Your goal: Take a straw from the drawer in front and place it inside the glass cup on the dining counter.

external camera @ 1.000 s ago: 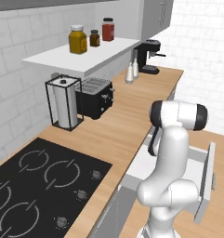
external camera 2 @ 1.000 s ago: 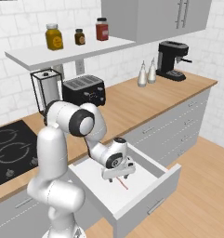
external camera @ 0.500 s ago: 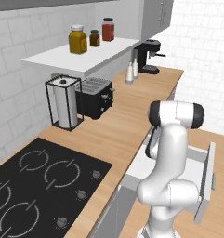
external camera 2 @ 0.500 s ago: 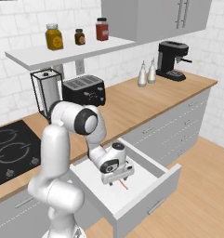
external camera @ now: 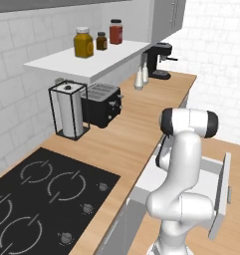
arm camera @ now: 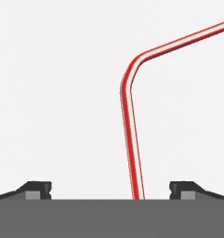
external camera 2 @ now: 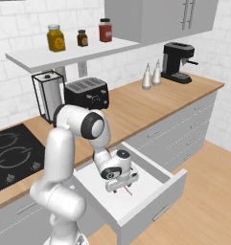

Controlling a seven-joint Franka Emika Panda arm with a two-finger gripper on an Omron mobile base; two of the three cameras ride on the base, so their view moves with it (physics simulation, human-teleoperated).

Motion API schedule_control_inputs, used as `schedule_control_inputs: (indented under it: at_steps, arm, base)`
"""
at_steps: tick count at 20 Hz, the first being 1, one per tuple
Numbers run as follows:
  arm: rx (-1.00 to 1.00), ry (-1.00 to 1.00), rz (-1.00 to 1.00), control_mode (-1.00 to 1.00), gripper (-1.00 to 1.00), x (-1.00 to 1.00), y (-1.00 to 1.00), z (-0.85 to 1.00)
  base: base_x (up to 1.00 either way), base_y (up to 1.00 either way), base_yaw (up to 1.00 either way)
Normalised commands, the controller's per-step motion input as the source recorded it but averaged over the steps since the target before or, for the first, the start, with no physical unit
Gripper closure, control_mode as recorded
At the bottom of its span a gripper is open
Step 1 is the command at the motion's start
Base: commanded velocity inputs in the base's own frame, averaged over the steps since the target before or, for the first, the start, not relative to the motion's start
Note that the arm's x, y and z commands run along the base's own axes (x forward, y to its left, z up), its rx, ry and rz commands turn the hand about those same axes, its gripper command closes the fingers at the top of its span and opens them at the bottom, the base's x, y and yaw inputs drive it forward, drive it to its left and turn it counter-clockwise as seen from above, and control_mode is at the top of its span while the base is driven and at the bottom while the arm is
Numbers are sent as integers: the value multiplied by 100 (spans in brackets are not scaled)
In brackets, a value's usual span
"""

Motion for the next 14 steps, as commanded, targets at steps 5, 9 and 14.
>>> schedule_control_inputs:
  at_steps: [5,9,14]
  arm:
    - [0,-1,2,-100,100,0,0,-31]
    - [0,0,1,-100,100,0,3,-31]
    - [0,-1,4,-100,100,0,0,-22]
  base:
    - [0,0,0]
    - [0,0,0]
    - [0,0,0]
